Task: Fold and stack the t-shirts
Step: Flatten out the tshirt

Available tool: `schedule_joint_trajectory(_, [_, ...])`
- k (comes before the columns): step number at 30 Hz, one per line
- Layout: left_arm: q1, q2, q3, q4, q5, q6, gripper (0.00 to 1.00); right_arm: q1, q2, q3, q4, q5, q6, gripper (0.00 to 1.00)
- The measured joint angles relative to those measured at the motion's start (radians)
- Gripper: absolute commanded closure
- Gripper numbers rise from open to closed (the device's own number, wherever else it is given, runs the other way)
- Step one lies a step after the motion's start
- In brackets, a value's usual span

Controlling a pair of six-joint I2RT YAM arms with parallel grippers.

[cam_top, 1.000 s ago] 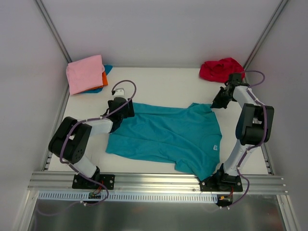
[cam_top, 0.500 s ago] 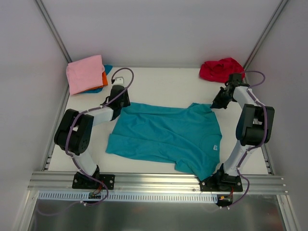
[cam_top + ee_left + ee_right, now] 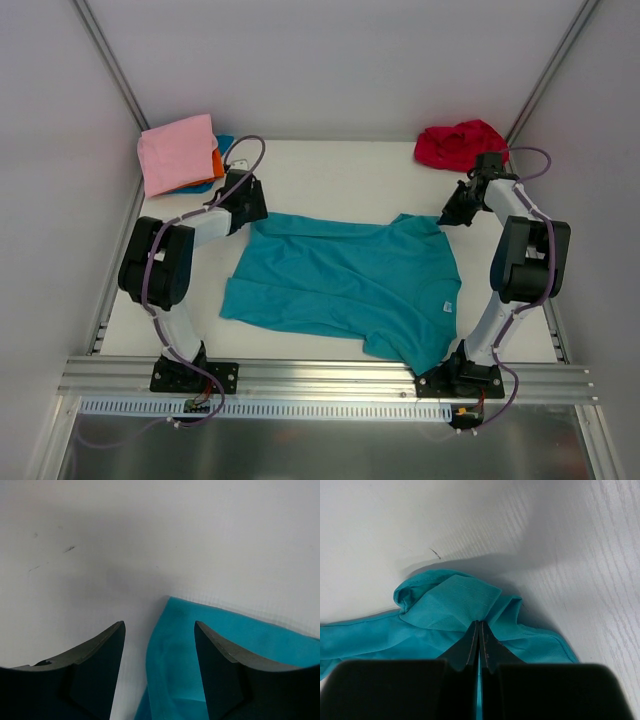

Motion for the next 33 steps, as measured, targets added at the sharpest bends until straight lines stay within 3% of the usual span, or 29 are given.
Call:
schedule_joint_trajectory(17, [0.061, 0.140, 0.185, -0.198, 0.164, -0.074, 0.47, 0.000, 0.000, 0.000, 0.000, 0.003, 0.000, 1.00])
schedule_joint_trajectory(20, [0.061, 0.140, 0.185, -0.204, 0.187, -0.078, 0.59, 0.000, 0.000, 0.000, 0.000, 0.003, 0.000, 1.00])
schedule_joint_trajectory(21, [0.061, 0.140, 0.185, -0.207, 0.195, -0.080, 0.68, 0.000, 0.000, 0.000, 0.000, 0.003, 0.000, 1.00])
schedule_joint_trajectory(22, [0.061, 0.140, 0.185, -0.212, 0.200, -0.083, 0.99, 0.000, 0.000, 0.000, 0.000, 0.003, 0.000, 1.00])
schedule_joint_trajectory(33, [0.061, 0.118, 0.153, -0.219, 0.219, -0.088, 1.00, 0.000, 0.000, 0.000, 0.000, 0.001, 0.000, 1.00])
